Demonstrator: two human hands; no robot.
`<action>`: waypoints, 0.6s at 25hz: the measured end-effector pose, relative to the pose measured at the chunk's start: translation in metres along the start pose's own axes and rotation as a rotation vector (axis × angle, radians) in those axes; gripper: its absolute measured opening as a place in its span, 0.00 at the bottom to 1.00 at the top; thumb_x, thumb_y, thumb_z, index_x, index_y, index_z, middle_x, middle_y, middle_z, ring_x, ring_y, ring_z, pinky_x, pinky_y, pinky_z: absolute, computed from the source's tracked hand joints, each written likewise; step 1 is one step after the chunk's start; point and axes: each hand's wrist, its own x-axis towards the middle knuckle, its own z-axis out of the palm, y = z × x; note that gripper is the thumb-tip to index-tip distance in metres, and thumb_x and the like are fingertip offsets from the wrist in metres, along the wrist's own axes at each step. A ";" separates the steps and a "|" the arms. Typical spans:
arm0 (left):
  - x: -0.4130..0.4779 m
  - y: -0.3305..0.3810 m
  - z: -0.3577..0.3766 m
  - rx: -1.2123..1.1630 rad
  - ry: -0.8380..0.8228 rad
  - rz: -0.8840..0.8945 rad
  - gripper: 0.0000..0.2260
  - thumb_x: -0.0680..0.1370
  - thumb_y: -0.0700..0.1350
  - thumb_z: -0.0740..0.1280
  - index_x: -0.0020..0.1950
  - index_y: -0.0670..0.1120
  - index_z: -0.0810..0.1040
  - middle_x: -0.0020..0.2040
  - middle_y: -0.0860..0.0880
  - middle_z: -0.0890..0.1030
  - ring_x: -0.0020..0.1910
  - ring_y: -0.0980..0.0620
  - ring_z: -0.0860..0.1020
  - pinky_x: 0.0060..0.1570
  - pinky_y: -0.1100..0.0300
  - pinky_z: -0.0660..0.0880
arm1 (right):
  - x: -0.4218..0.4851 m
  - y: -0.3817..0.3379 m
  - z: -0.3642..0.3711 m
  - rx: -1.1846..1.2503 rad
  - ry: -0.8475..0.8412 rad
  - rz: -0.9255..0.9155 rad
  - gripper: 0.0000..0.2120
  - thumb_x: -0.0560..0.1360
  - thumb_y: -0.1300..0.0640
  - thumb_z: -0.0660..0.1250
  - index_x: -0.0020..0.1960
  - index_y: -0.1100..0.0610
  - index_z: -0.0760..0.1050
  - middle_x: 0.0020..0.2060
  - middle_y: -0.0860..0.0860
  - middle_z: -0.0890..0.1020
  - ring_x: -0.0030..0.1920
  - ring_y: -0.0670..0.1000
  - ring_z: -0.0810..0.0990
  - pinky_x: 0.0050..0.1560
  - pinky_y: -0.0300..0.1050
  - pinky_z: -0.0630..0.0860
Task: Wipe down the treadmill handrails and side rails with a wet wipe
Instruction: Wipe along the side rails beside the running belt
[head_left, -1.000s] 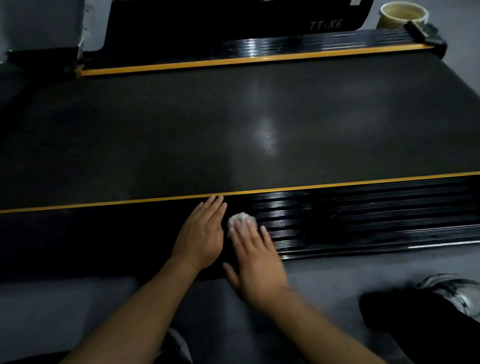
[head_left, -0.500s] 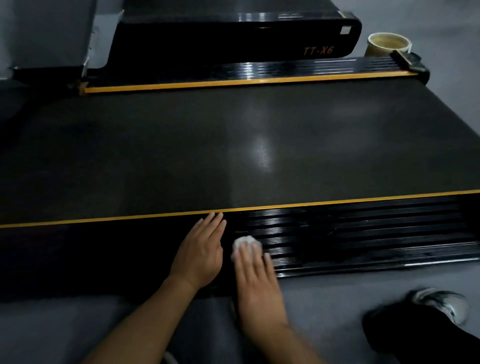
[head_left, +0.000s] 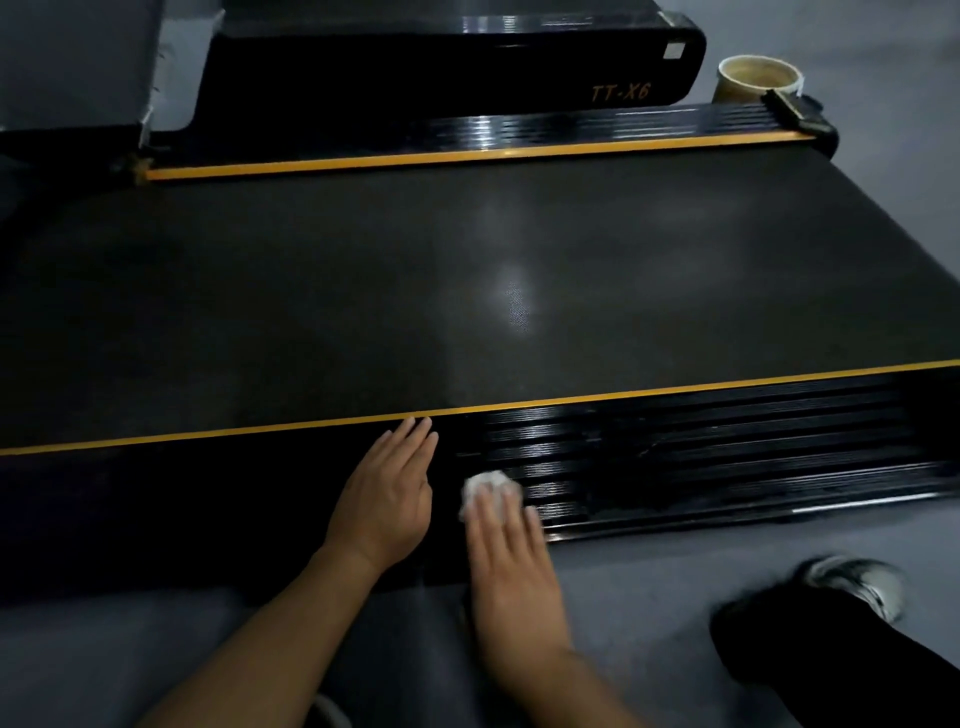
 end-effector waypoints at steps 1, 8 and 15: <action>0.000 -0.001 0.000 0.005 -0.006 -0.002 0.25 0.78 0.44 0.54 0.71 0.37 0.76 0.74 0.40 0.74 0.76 0.43 0.70 0.74 0.41 0.69 | 0.001 -0.010 -0.001 -0.015 0.003 -0.068 0.43 0.67 0.51 0.66 0.80 0.62 0.63 0.81 0.60 0.60 0.81 0.64 0.58 0.75 0.62 0.56; 0.001 0.002 -0.001 0.009 -0.006 -0.007 0.26 0.79 0.45 0.53 0.72 0.37 0.76 0.74 0.41 0.74 0.76 0.42 0.69 0.75 0.42 0.67 | -0.029 0.084 -0.002 -0.094 0.137 0.111 0.48 0.63 0.61 0.76 0.80 0.62 0.62 0.81 0.58 0.60 0.81 0.61 0.59 0.77 0.61 0.57; 0.001 0.008 -0.002 0.085 -0.056 0.030 0.26 0.79 0.47 0.54 0.73 0.39 0.76 0.75 0.41 0.73 0.76 0.43 0.70 0.74 0.43 0.68 | 0.006 0.012 0.000 -0.040 0.111 -0.164 0.37 0.70 0.54 0.59 0.80 0.60 0.65 0.80 0.57 0.63 0.80 0.60 0.60 0.76 0.59 0.57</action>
